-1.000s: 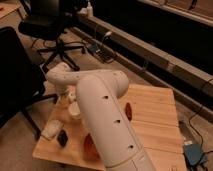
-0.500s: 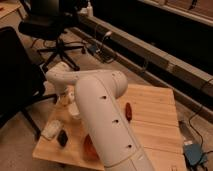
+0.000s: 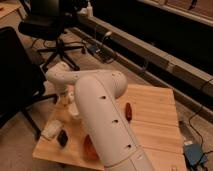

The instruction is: Stand the bottle upright

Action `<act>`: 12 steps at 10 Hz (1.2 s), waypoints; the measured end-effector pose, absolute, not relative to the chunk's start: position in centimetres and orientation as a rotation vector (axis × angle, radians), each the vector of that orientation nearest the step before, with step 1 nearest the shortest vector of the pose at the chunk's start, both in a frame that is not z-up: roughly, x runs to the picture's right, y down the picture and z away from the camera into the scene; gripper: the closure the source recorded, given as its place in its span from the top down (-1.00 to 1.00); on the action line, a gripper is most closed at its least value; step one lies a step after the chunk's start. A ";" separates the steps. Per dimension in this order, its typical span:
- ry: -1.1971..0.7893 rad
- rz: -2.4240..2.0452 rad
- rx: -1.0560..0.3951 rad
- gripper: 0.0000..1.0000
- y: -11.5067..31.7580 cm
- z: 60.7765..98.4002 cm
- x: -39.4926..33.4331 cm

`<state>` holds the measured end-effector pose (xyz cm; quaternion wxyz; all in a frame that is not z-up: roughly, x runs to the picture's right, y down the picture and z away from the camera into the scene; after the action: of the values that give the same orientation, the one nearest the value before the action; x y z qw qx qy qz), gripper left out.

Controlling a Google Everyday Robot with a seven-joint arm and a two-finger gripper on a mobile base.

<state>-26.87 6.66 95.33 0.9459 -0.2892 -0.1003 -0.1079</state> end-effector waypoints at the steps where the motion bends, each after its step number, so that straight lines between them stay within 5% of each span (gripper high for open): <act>1: -0.205 -0.218 -0.590 -0.01 6.7 95.4 -26.8; 5: -0.205 -0.217 -0.595 -0.02 6.8 95.5 -26.6; 8: -0.203 -0.217 -0.595 -0.40 6.7 95.5 -26.5; 12: -0.200 -0.217 -0.592 -0.44 6.6 95.5 -26.5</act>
<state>-26.46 6.58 95.53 0.9459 -0.2905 -0.0980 -0.1065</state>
